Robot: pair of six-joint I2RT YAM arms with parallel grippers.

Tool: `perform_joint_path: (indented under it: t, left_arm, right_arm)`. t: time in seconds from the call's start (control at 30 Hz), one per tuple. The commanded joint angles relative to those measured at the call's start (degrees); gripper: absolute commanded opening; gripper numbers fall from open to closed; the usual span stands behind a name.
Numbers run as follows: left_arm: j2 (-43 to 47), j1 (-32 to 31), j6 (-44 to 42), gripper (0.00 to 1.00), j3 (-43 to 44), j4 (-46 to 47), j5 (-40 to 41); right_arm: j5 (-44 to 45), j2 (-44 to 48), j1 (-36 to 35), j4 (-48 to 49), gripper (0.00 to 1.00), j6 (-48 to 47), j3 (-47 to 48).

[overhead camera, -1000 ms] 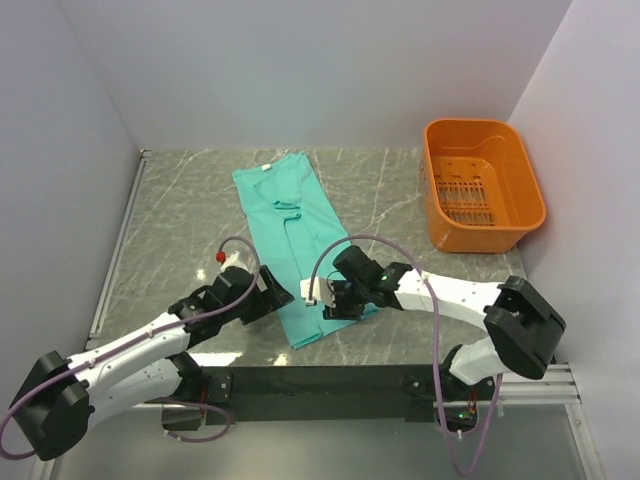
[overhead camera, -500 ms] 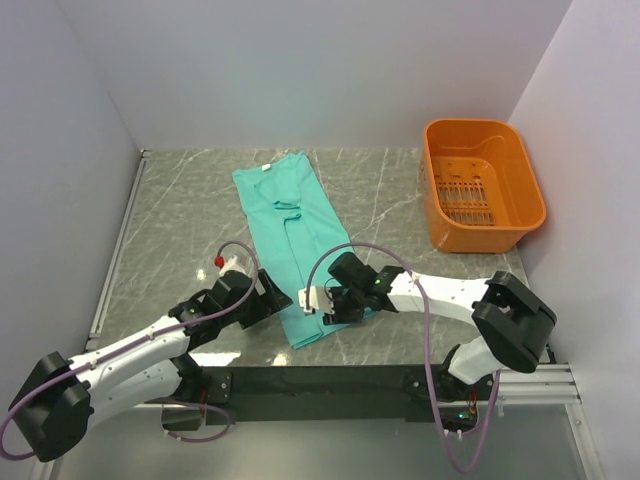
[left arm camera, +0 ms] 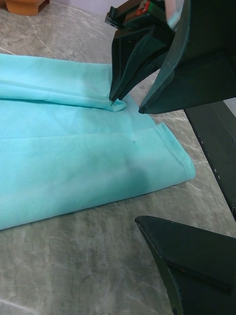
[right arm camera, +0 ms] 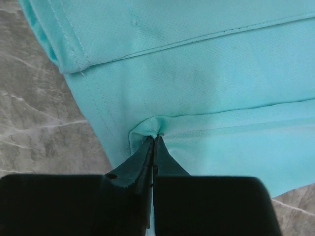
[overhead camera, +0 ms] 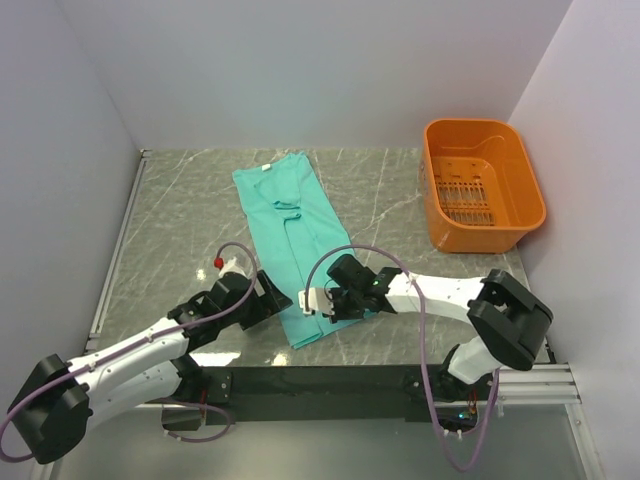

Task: Fold and stack the t-shirts
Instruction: Fold the tshirt

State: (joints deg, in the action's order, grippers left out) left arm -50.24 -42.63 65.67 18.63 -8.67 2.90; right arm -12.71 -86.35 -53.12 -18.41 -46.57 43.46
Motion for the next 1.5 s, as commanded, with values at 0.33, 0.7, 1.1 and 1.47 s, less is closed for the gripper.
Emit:
perform_joint_path:
  t: [0.33, 0.7, 1.1, 1.47]
  left_arm:
    - [0.8, -0.2, -0.1, 0.89, -0.6, 2.5, -0.9]
    - [1.7, -0.2, -5.5, 0.92, 4.6, -0.5, 0.4]
    - [10.3, -0.3, -47.9, 0.99, 22.7, -3.6, -9.0]
    - [3.5, -8.2, -86.2, 0.95, 15.2, -10.0, -18.4]
  right_arm:
    - [-6.0, 5.3, -0.6, -5.0, 0.00, -7.0, -1.4]
    - [-8.6, 10.3, -0.4, -8.0, 0.39, -7.5, -0.9]
    - [-16.0, 31.4, 24.6, -9.0, 0.62, -7.4, -0.4]
    - [-28.1, 32.0, 26.0, -16.6, 0.72, -30.4, -11.5]
